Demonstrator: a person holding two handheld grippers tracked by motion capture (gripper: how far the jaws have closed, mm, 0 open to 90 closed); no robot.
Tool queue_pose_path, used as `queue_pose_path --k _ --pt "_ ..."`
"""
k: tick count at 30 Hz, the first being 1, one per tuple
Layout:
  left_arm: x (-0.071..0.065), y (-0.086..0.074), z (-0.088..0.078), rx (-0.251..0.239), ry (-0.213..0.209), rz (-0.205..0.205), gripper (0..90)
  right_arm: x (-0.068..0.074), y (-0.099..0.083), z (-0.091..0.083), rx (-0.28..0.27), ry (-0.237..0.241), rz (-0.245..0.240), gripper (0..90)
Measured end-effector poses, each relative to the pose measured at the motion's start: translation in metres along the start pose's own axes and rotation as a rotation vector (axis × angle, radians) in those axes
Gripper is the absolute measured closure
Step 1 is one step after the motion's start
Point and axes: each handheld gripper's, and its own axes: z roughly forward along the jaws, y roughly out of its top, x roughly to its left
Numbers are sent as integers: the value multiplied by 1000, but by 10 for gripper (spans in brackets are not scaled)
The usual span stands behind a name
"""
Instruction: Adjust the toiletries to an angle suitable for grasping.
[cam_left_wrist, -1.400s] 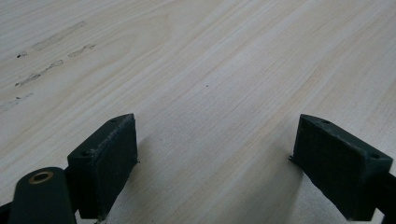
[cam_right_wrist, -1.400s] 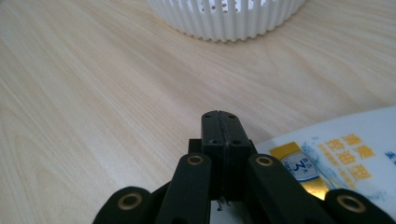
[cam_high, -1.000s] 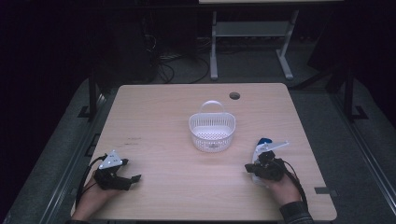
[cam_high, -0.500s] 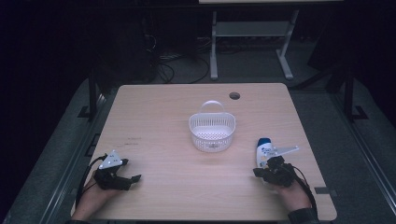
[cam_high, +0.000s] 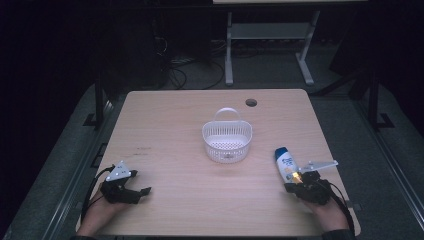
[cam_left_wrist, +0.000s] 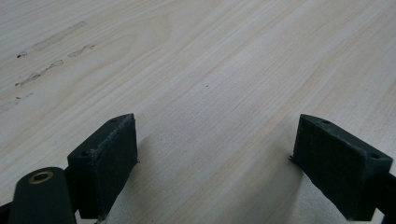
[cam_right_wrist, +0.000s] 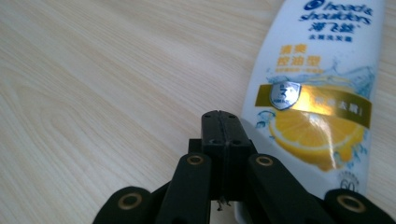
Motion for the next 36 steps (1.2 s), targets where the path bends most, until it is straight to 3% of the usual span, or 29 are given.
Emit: queue_pose_path --k 14,22,27,36 --pt "0 0 0 0 1 -1 129 -22 -21 -18 -4 -58 41 896" --pt "0 0 0 0 1 -1 129 -20 -17 -25 -40 -41 30 868" --pt "0 0 0 1 0 1 129 -17 -12 -31 -69 -42 21 787" --pt "0 0 0 2 0 2 130 -16 3 -35 -87 -64 -4 557"
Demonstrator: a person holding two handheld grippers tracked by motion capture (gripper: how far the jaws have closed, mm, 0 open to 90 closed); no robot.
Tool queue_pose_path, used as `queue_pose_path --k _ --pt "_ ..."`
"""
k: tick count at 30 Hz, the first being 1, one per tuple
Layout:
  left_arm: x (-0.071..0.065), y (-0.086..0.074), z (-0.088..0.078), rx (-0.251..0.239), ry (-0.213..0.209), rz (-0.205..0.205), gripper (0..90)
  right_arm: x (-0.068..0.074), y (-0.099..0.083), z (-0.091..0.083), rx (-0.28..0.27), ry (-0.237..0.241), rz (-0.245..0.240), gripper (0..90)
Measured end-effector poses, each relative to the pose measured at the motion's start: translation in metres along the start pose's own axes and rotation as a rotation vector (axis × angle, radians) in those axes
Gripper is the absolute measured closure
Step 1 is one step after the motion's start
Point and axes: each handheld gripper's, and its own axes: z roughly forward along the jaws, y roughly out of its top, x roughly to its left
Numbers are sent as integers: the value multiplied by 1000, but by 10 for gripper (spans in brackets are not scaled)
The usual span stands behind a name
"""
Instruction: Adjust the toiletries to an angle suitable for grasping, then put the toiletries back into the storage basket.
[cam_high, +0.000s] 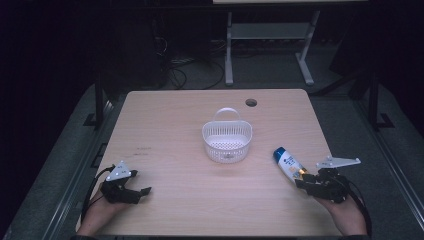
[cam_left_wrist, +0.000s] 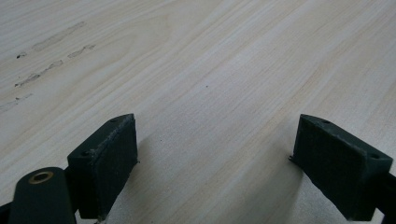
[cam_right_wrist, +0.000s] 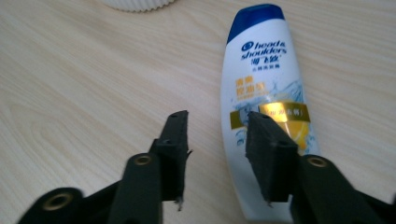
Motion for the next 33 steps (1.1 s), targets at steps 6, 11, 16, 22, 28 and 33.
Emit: queue_pose_path --k 6,11,16,22,28,33 --pt "0 0 0 1 0 2 129 -1 15 2 2 -11 -6 424" --pt "0 0 0 1 0 2 129 -3 25 4 1 -17 -4 361" --pt "0 0 0 1 -1 3 129 -4 36 8 1 -26 -12 305" --pt "0 0 0 3 -1 3 129 -10 47 17 12 -34 -9 253" --pt "0 0 0 2 -2 3 129 -15 58 27 33 -41 -14 205" --pt "0 1 0 2 -3 5 129 -19 65 37 54 -46 -17 185"
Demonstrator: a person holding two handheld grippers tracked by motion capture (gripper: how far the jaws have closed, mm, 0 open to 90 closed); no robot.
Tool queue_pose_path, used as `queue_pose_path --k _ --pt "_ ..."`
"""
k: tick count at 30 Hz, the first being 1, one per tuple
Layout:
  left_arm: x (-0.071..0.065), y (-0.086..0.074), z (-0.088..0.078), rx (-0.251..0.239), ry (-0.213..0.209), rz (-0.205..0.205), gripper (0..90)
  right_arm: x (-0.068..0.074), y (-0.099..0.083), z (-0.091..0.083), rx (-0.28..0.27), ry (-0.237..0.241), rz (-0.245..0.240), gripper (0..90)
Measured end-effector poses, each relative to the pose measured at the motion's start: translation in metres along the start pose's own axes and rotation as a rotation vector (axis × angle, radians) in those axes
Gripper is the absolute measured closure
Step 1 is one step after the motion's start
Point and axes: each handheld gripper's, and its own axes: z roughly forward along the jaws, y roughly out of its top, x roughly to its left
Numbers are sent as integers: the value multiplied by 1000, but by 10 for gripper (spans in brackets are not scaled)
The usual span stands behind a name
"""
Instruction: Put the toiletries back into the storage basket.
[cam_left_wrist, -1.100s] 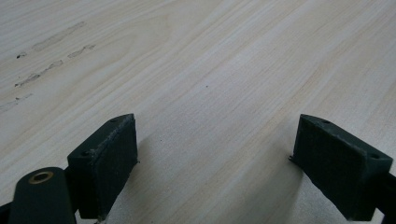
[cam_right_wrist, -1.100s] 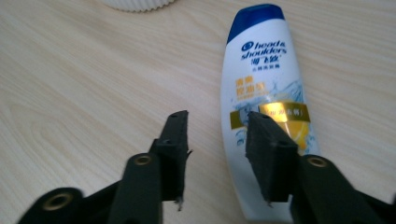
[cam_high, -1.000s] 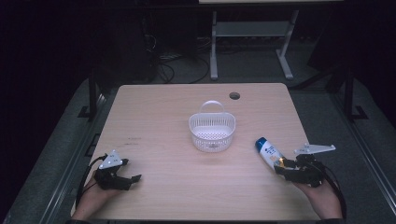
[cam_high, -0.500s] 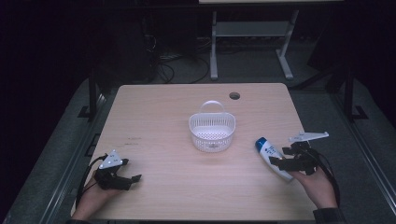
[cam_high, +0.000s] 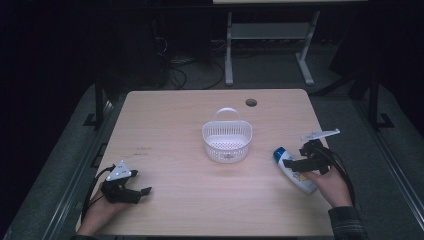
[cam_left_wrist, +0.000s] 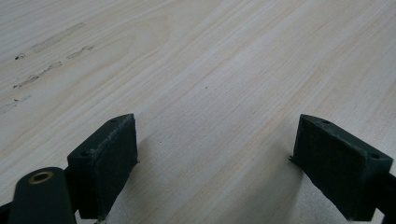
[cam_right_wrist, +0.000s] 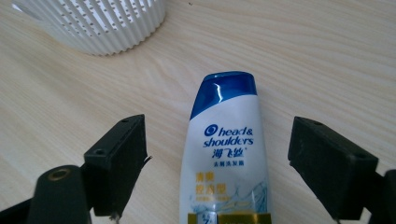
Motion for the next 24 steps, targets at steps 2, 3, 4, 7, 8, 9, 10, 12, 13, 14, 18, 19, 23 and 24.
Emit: queue_pose_path --k 2,3,4,7,8,9,10,12,13,14,18,19,23,24 --pt "0 0 0 1 0 0 129 0 2 6 16 -8 -8 171" --pt "0 0 0 2 0 0 129 0 3 8 24 -12 -12 164" --pt "0 0 0 2 0 0 129 0 4 10 29 -10 -12 158" --pt "0 0 0 2 0 1 129 0 7 18 51 -14 -21 141" --pt "0 0 0 2 0 0 129 0 8 20 52 -14 -22 139" --pt "0 0 0 2 0 0 129 1 9 22 58 -13 -16 138" --pt "0 0 0 2 -1 0 129 1 10 24 65 -14 -16 137" --pt "0 0 0 2 0 1 129 0 11 29 71 -16 -20 134" --pt "0 0 0 2 0 0 129 0 12 31 78 -14 -17 134" --pt "0 0 0 3 0 1 129 0 13 33 80 -14 -22 133" --pt "0 0 0 2 0 1 129 0 15 43 106 -16 -20 132" --pt "0 0 0 2 0 1 129 -1 15 46 113 -17 -21 133" --pt "0 0 0 2 0 1 129 -2 15 55 141 -19 -25 133" --pt "0 0 0 2 0 1 129 -2 15 57 147 -18 -23 134"
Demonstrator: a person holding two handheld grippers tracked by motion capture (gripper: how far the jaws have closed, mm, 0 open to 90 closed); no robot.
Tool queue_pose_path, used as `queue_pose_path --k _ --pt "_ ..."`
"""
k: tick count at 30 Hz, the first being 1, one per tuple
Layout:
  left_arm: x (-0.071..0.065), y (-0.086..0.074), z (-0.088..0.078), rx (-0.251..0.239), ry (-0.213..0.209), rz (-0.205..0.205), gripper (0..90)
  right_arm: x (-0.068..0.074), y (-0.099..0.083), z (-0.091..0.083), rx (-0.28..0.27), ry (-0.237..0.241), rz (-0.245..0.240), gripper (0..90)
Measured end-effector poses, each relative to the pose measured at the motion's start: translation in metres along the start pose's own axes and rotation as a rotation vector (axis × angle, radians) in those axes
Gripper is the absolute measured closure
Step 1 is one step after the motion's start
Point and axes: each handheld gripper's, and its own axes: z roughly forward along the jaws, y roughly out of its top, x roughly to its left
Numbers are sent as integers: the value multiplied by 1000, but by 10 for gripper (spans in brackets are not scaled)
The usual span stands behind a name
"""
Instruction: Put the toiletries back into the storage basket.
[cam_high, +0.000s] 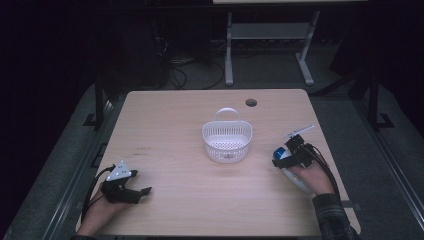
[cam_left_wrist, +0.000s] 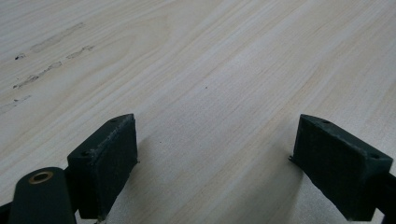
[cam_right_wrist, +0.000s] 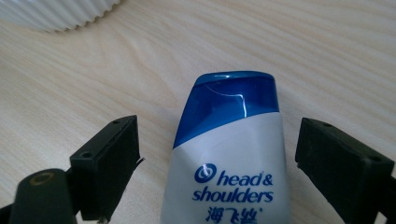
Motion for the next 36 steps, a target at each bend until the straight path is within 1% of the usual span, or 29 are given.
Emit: queue_pose_path --k 7,17,20,22,24,26,29,31,32,36 --pt "0 0 0 0 0 0 129 0 -1 7 35 -6 -7 137" --pt "0 0 0 0 0 0 129 0 -3 12 74 -20 -21 156" --pt "0 0 0 0 0 0 129 0 -4 11 80 -24 -23 182" --pt "0 0 0 0 0 0 129 1 -4 11 84 -37 -42 202" --pt "0 0 0 0 0 0 129 2 -4 10 90 -37 -39 221" --pt "0 0 0 0 0 0 129 2 -3 9 96 -35 -50 227" --pt "0 0 0 0 0 0 129 3 -4 9 103 -34 -48 229" --pt "0 0 0 0 0 0 129 3 -4 8 104 -34 -52 266" --pt "0 0 0 0 0 0 129 3 -4 7 103 -35 -54 319" --pt "0 0 0 0 0 0 129 3 -3 6 110 -35 -55 324"
